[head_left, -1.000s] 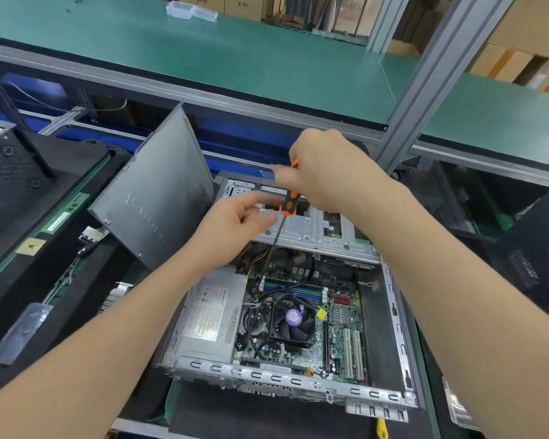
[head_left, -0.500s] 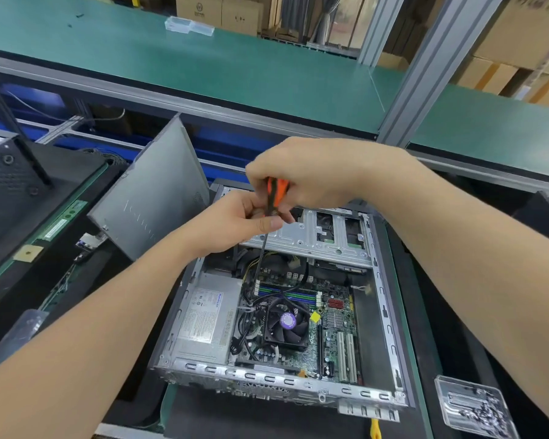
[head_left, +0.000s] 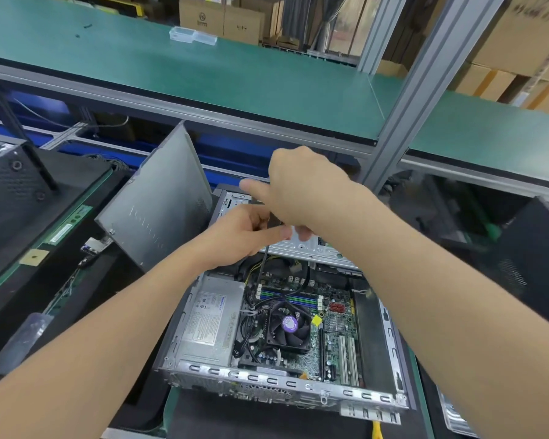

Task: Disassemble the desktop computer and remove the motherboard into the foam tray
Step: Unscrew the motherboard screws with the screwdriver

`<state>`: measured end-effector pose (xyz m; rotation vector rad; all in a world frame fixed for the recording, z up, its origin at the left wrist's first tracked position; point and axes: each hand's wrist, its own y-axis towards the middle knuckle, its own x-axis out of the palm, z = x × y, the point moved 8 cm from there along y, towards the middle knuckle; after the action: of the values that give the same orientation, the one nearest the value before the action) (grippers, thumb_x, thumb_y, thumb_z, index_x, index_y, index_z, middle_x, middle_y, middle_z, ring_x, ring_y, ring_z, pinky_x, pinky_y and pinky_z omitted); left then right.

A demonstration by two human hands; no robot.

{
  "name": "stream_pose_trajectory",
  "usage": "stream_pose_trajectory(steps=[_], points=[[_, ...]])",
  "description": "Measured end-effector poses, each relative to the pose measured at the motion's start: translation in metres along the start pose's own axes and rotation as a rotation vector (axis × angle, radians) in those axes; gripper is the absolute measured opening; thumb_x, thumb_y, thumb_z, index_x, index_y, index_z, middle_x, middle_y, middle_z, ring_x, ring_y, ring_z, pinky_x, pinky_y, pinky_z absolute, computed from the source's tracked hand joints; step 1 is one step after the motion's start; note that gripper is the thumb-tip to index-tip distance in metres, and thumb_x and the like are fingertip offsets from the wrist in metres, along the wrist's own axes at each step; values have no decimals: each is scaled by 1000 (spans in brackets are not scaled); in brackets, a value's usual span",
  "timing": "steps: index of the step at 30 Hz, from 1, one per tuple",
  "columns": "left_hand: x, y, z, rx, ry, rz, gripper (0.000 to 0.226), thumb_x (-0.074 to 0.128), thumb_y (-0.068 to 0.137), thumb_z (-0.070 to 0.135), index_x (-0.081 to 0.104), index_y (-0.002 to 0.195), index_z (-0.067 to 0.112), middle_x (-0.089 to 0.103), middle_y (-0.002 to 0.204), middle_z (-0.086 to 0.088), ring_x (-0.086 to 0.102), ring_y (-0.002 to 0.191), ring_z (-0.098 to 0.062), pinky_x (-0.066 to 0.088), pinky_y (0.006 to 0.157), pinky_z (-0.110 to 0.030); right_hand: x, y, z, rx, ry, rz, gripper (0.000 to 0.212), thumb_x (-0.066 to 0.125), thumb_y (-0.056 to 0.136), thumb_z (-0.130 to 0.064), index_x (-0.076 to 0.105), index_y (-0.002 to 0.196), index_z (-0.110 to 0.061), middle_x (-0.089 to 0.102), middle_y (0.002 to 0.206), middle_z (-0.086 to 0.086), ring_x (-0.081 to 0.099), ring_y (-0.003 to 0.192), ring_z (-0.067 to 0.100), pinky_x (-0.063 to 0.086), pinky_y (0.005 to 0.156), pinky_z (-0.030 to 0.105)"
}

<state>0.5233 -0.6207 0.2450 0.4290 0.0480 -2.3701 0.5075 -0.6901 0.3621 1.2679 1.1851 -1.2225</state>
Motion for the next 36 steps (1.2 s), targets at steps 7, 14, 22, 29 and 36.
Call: stream_pose_trajectory(steps=[7, 14, 22, 29, 36], points=[[-6, 5, 3, 65, 17, 28, 10, 67, 97, 42, 68, 90, 35, 40, 60, 10, 36, 53, -8, 36, 53, -19, 7, 9, -10, -299, 13, -172, 28, 67, 93, -36, 50, 74, -26, 58, 73, -4, 54, 64, 19, 35, 51, 28], [-5, 7, 5, 28, -48, 5, 12, 64, 101, 30, 75, 105, 26, 54, 69, -5, 34, 54, -16, 40, 57, -18, 7, 0, -17, -614, -233, -323, 34, 56, 75, 3, 59, 70, -30, 70, 85, -3, 61, 81, 16, 49, 63, 34], [4, 4, 10, -5, -84, -7, 15, 59, 105, 19, 70, 106, 10, 34, 57, -2, 26, 50, -16, 23, 51, -34, 9, 1, -13, -612, -175, -297, 26, 64, 76, -1, 66, 85, -25, 64, 93, -6, 59, 87, 17, 53, 71, 38], [8, 6, 6, -5, -91, 10, 12, 59, 104, 20, 69, 103, 13, 33, 59, -8, 25, 50, -15, 24, 45, -27, -26, -3, -11, -379, -169, -8, 55, 46, 91, -77, 59, 92, -23, 47, 80, -6, 53, 77, 23, 41, 58, 36], [10, 2, 9, 31, -61, -21, 37, 58, 105, 28, 70, 79, 51, 31, 54, 9, 25, 48, -13, 24, 46, -29, 7, 9, 3, 45, -12, -24, 49, 53, 104, -50, 38, 74, -15, 46, 71, 4, 47, 52, 19, 32, 46, 27]])
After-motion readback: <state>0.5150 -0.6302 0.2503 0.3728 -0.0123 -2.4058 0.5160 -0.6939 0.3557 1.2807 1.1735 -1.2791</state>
